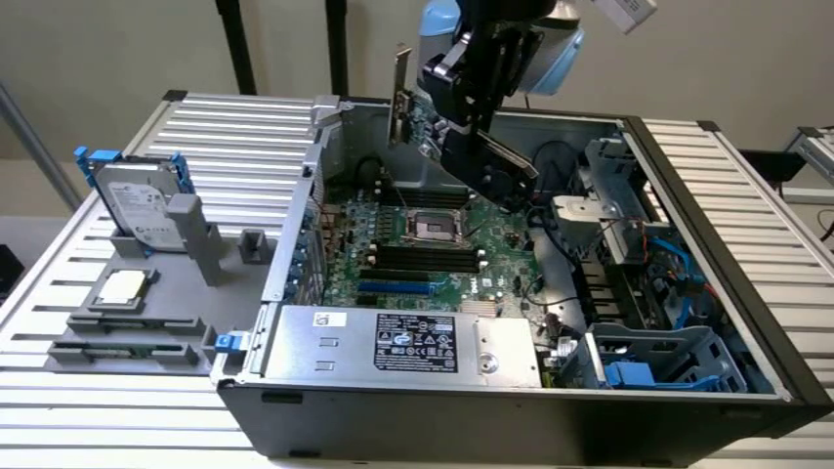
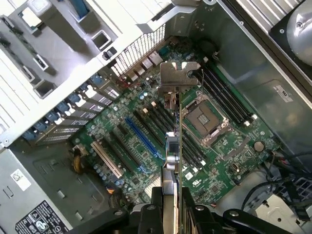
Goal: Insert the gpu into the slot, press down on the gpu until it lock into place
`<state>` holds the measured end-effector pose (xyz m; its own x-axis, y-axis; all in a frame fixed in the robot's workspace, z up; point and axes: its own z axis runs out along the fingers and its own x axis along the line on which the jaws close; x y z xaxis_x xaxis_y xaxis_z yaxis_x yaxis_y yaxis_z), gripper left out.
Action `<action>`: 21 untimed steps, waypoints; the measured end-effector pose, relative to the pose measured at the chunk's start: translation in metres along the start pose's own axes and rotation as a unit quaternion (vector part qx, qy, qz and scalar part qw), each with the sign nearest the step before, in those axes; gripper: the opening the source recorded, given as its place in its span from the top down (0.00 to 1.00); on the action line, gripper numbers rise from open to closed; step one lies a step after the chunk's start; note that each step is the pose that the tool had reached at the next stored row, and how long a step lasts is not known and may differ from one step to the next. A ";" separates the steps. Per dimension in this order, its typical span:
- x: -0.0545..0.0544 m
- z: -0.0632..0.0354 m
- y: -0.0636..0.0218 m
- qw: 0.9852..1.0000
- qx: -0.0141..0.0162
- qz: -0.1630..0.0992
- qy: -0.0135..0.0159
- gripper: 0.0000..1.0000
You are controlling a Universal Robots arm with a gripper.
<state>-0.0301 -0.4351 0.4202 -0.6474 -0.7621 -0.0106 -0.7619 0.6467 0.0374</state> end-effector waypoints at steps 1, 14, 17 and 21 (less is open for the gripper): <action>0.000 0.0003 0.0000 1.000 0.001 -0.009 -0.001 0.74; 0.000 0.0036 0.0002 0.992 0.013 -0.127 -0.007 0.74; 0.000 0.0047 0.0002 0.988 0.014 -0.154 -0.008 0.74; -0.001 0.0066 0.0003 0.982 0.015 -0.190 -0.008 0.74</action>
<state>-0.0301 -0.4343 0.4137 -0.3169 -0.9478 -0.0345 -0.9484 0.3172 -0.0020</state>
